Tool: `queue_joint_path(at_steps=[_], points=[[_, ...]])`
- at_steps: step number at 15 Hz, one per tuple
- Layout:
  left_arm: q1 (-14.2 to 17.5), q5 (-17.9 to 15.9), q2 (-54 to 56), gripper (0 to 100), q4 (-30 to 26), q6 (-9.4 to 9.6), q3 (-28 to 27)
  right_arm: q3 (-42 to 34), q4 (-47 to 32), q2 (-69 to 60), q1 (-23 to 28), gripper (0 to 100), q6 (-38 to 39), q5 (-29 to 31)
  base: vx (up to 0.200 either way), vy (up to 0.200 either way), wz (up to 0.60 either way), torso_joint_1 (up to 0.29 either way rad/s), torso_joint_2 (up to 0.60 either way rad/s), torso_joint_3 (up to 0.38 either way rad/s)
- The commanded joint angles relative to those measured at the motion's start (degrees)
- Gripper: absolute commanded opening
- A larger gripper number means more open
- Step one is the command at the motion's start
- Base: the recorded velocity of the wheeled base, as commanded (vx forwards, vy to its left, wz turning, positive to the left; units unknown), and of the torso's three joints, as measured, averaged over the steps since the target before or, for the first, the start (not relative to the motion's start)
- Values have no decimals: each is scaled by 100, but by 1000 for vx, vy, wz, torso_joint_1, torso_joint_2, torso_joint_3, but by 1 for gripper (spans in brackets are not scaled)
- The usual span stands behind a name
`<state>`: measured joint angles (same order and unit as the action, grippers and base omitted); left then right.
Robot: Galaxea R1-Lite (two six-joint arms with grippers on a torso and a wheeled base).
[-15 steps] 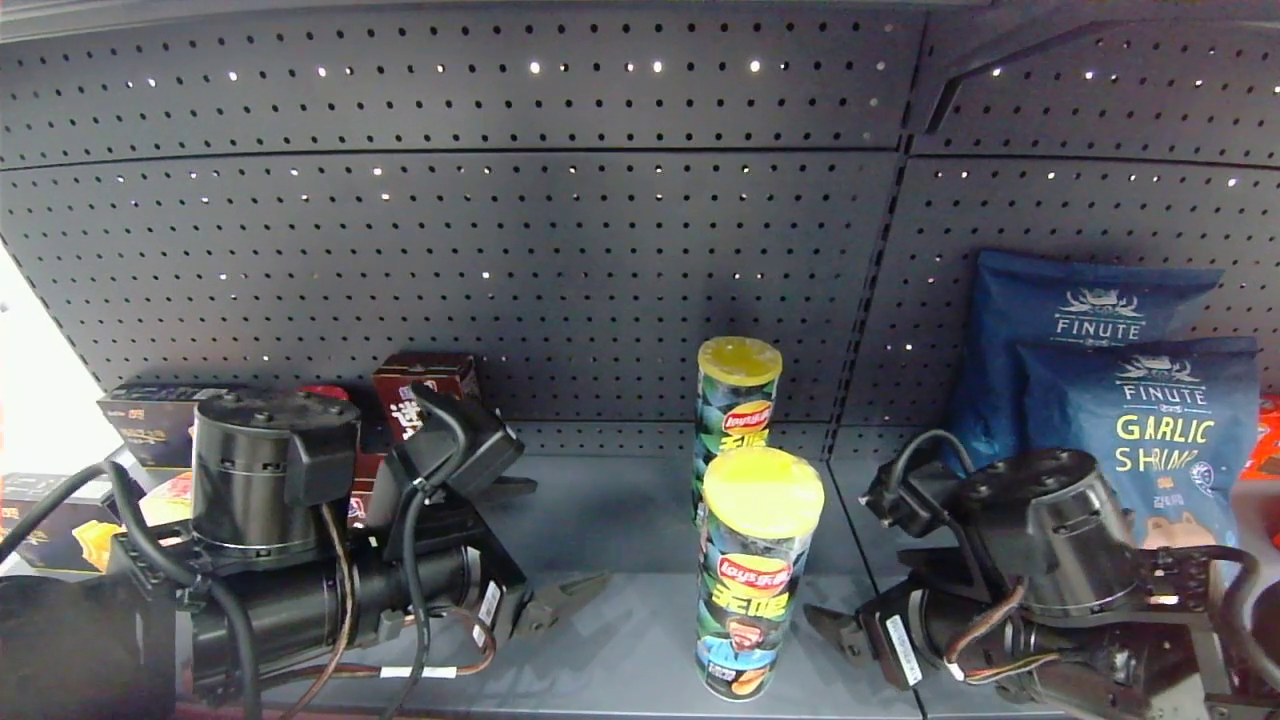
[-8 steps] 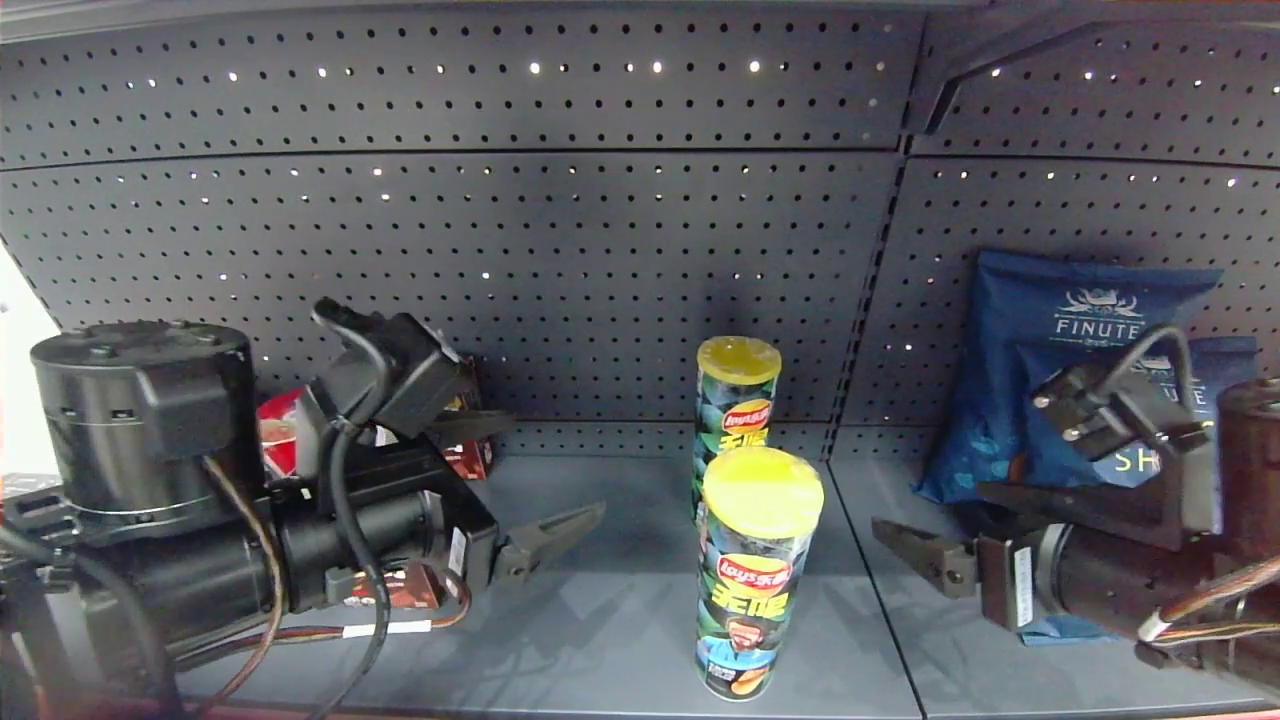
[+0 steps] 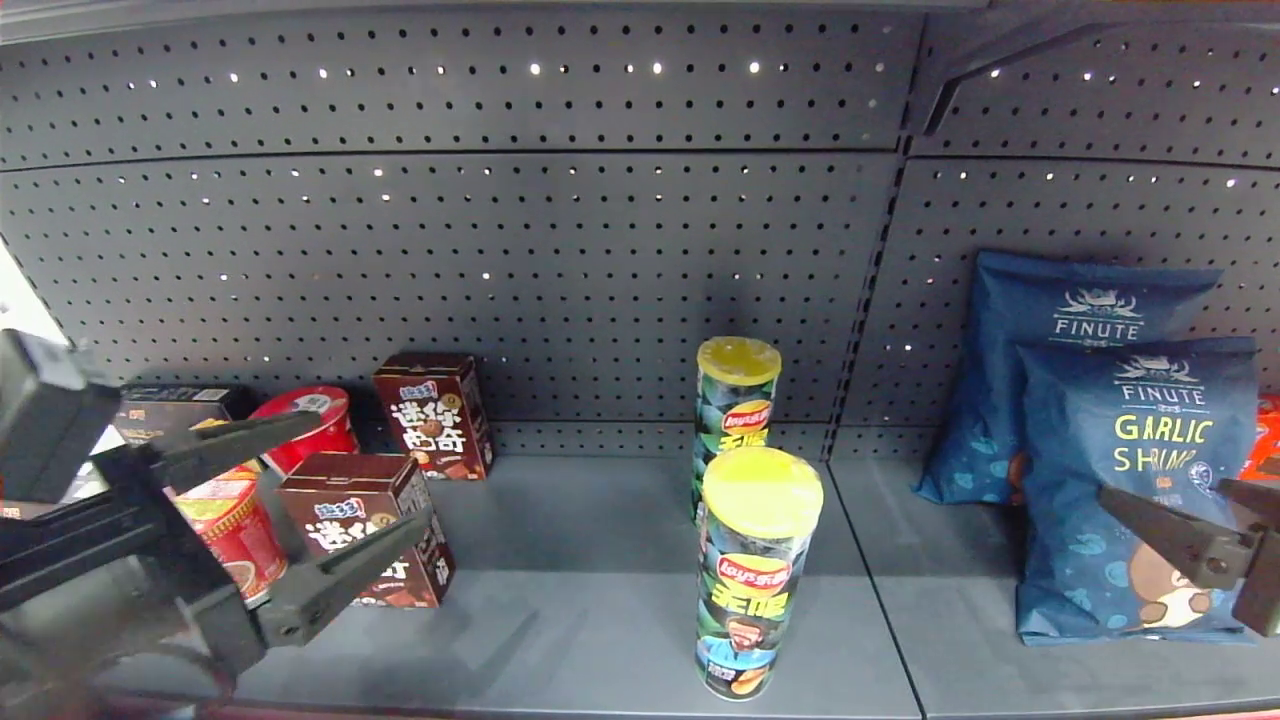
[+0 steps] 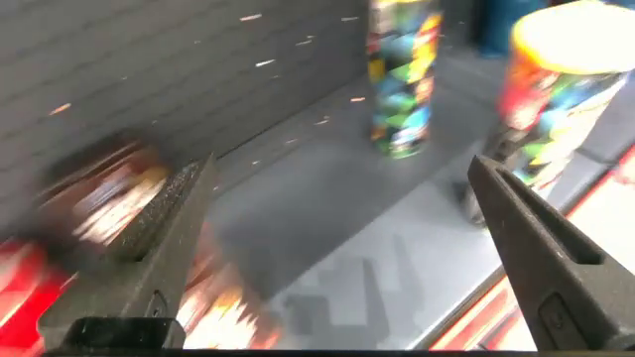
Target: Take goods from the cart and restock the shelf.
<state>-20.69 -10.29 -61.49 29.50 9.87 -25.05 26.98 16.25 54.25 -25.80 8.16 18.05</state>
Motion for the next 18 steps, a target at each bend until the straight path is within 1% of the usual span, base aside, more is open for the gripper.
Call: queue_joint_path(at_steps=[1,2,3,4,5,6,7,8,9,11,13,14,15,16,17,18], points=[[829,45,1754,100,-445,-3,932,-395,-395,-1215,347,100,-25,207,0,0,0,0,0,0],[847,335,2387,100,-911,6,1143,-404,-878,-1540,347,100,-42,647,0,0,0,0,0,0],[847,660,2994,100,-1500,15,1204,-430,-1177,-1830,373,100,-25,972,0,0,0,0,0,0],[847,897,3556,100,-2168,6,1178,-553,-1361,-2129,497,100,-25,1139,0,0,0,0,0,0],[909,1064,4127,100,-2801,-21,1134,-668,-1581,-2401,831,100,-33,1165,0,0,0,0,0,0],[1137,1126,4532,100,-3231,-38,1125,-711,-1854,-2577,1244,100,-33,1156,0,0,0,0,0,0],[1621,1108,5006,100,-3776,-47,1125,-747,-2284,-2823,1903,100,-42,1139,0,0,0,0,0,0],[1954,1099,5332,100,-4119,-47,1116,-782,-2662,-3105,2404,100,-51,1104,0,0,0,0,0,0],[2095,1082,5586,100,-4321,-47,1143,-870,-2935,-3447,2562,100,-51,1077,0,0,0,0,0,0],[2095,1064,6052,100,-4602,-47,1248,-1195,-2996,-4212,2509,100,-271,884,0,0,0,0,0,0],[2086,1029,6149,100,-4655,-21,1371,-1529,-3014,-5170,2527,100,-816,84,0,0,0,0,0,0],[2086,1003,6149,100,-4655,-3,1380,-1590,-3014,-5319,2536,100,-921,-30,0,0,0,0,0,0],[2086,818,6149,100,-4620,-29,1635,-2030,-2574,-5425,2571,100,-1097,-469,0,0,0,0,0,0],[2086,809,6149,100,-4400,-126,1732,-2276,-1977,-5425,2571,100,-1141,-513,0,0,0,0,0,0],[2086,809,6149,100,-4383,-144,1732,-2302,-1941,-5425,2571,100,-1150,-513,0,0,0,0,0,0],[2086,756,6149,100,-4242,-355,1793,-2592,-1493,-5425,2571,100,-1158,-522,0,0,0,0,0,0]])
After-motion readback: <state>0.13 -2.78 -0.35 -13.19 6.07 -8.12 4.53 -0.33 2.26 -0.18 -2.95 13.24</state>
